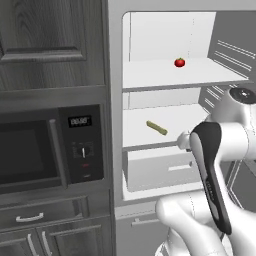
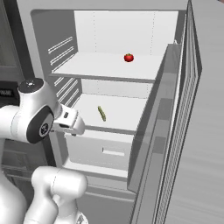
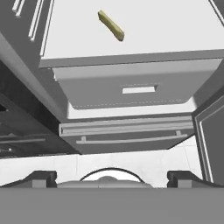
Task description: Pick the egg and butter from the fridge and place them by the bowl for mixing.
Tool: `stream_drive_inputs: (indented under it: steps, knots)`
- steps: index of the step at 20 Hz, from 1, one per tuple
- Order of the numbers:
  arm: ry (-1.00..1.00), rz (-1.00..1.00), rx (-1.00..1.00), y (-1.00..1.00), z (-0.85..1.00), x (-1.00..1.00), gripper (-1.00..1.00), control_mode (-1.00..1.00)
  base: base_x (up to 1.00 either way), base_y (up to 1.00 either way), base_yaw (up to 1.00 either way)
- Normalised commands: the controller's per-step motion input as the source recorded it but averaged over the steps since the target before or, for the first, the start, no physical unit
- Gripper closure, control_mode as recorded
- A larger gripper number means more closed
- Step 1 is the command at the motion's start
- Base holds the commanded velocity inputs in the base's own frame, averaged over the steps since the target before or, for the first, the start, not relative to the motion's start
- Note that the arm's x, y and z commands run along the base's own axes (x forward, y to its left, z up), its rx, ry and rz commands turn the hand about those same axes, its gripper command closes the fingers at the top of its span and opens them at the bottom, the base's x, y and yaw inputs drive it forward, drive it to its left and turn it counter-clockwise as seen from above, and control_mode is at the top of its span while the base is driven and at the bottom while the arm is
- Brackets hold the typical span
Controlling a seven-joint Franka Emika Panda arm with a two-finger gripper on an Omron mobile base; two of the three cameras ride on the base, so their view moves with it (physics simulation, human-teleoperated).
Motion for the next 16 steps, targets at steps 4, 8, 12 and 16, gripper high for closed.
stream_drive_inputs:
  steps: [4, 8, 12, 16]
  knots:
    - [-0.32, 0.01, 0.00, -0.03, -0.15, 0.48, -1.00, -1.00, 0.00, 0.00, 0.00]
    - [-0.29, 0.01, 0.00, 0.00, -0.06, 0.66, -1.00, -1.00, 0.00, 0.00, 0.00]
    - [-0.15, 0.04, 0.01, 0.00, 0.00, 0.88, -1.00, -1.00, 0.00, 0.00, 0.00]
    - [-0.01, 0.04, 0.00, 0.00, 0.00, 0.78, -1.00, -1.00, 0.00, 0.00, 0.00]
